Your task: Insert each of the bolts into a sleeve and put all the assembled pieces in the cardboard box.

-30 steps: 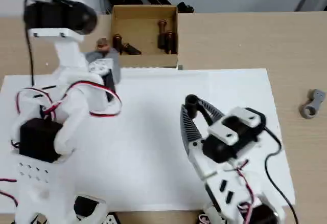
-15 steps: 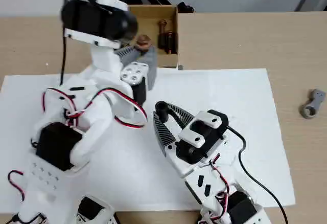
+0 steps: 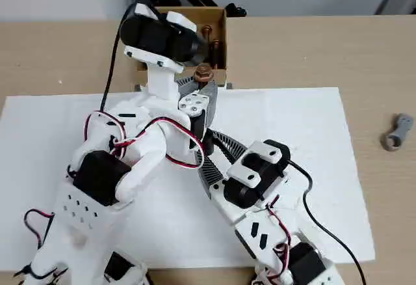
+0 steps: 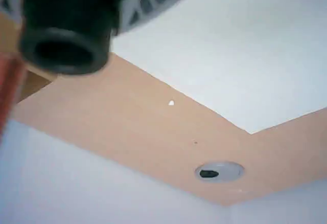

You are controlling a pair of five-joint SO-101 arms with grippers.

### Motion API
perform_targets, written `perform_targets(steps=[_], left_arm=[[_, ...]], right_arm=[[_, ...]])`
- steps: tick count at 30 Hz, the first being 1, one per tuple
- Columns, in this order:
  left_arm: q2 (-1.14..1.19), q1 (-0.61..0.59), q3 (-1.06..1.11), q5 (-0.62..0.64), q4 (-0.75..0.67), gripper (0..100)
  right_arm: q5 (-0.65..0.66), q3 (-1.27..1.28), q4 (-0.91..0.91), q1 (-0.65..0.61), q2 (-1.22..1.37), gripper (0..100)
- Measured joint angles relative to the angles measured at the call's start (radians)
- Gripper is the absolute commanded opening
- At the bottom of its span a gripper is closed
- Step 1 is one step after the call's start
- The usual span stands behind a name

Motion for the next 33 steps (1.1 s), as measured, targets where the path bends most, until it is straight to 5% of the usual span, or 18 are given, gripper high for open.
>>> perform_targets(steps=[33], left_arm=[[-0.143, 0.000, 0.141, 0.000, -0.117, 0]], right_arm=[[0.000, 0.000, 0.000, 0.048, 0.002, 0.4]])
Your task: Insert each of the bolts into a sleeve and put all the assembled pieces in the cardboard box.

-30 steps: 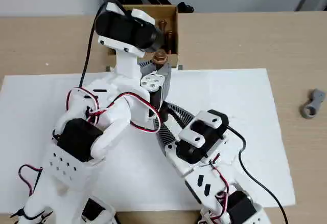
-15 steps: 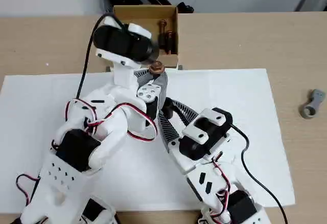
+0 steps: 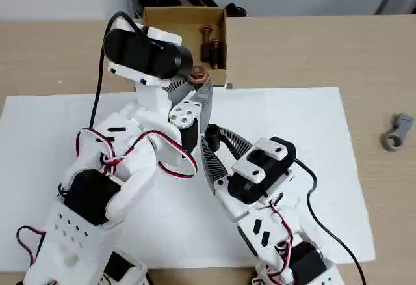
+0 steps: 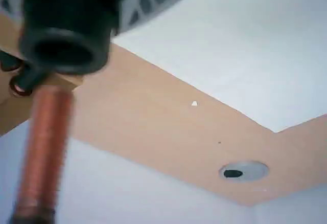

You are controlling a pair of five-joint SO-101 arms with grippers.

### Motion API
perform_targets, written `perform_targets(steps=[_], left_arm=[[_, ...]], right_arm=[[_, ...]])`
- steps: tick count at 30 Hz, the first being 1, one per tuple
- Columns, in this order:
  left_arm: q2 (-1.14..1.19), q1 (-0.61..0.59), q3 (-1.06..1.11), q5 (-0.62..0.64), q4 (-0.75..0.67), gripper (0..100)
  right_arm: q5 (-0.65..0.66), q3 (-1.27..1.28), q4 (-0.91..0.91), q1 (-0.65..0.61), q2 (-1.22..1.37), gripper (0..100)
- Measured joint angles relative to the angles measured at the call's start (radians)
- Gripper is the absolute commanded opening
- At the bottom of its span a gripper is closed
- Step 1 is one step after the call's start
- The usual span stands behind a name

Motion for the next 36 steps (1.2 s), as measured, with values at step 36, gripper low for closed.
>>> perform_targets(steps=[36], left_arm=[[-0.005, 0.066, -0.149, 0.000, 0.167, 0]], right_arm=[[0.000, 0.000, 0.000, 0.000, 0.000, 0.4]])
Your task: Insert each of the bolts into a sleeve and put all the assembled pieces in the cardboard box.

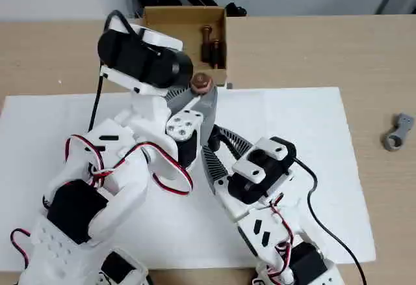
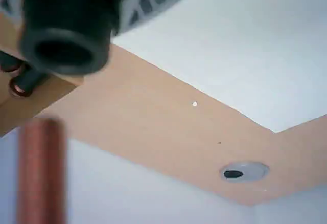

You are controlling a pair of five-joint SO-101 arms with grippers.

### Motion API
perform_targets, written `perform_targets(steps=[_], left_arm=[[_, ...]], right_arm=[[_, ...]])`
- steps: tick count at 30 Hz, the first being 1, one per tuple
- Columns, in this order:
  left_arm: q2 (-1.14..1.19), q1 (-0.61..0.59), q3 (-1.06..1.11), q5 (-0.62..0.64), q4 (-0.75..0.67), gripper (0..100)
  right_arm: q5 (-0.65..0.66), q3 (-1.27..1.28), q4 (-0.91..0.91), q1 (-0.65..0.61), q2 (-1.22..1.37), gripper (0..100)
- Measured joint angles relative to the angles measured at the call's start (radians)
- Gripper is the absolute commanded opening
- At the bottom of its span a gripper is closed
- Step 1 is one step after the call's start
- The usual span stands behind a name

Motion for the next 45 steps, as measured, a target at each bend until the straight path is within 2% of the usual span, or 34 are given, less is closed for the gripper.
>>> perform_targets(steps=[6, 22, 34, 40, 45], left_arm=[[0.000, 0.000, 0.000, 0.000, 0.044, 0], [0.060, 0.000, 0.011, -0.003, 0.021, 0], [0.057, 0.000, 0.037, 0.046, 0.012, 0], [0.069, 0.061, 0.048, 0.051, 0.025, 0], [0.068, 0.068, 0.048, 0.051, 0.023, 0]], right_arm=[[0.000, 0.000, 0.000, 0.000, 0.000, 0.4], [0.000, 0.003, 0.002, 0.002, 0.003, 0.4], [0.000, 0.006, 0.002, 0.002, 0.005, 0.4], [0.000, 0.002, 0.000, 0.006, 0.002, 0.4], [0.000, 0.002, 0.000, 0.009, -0.002, 0.4]])
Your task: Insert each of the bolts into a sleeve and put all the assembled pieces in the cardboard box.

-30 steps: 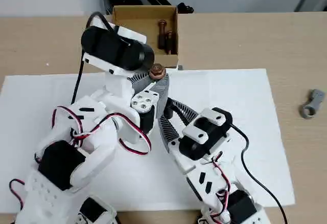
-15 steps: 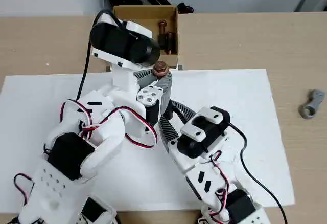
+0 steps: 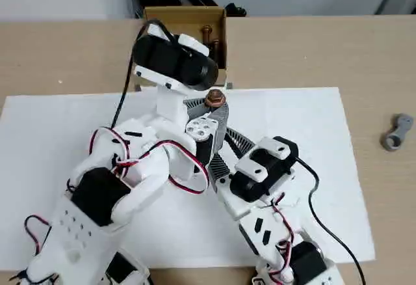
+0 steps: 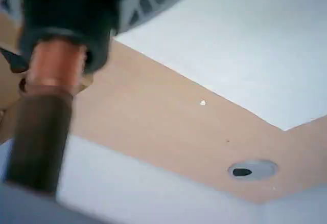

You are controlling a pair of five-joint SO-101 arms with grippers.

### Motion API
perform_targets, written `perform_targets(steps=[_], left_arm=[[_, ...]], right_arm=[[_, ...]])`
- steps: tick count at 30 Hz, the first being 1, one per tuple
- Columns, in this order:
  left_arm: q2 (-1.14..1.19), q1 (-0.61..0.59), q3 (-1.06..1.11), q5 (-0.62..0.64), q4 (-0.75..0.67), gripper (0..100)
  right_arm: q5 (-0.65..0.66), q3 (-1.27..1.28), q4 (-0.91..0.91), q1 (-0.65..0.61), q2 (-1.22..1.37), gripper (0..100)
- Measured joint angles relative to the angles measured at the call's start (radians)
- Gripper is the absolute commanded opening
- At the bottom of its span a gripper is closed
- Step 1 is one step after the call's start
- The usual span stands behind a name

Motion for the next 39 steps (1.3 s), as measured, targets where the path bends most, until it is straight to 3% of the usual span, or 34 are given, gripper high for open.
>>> perform_targets(steps=[18, 28, 39], left_arm=[[-0.015, -0.020, 0.184, -0.133, -0.037, 1], [-0.018, -0.069, 0.187, -0.133, -0.046, 8], [-0.032, -0.098, 0.189, -0.017, 0.035, 15]], right_arm=[[0.000, 0.011, 0.002, 0.002, 0.006, 0.4], [0.000, 0.011, 0.002, 0.002, 0.008, 0.4], [0.000, 0.008, 0.002, -0.006, 0.006, 0.4]])
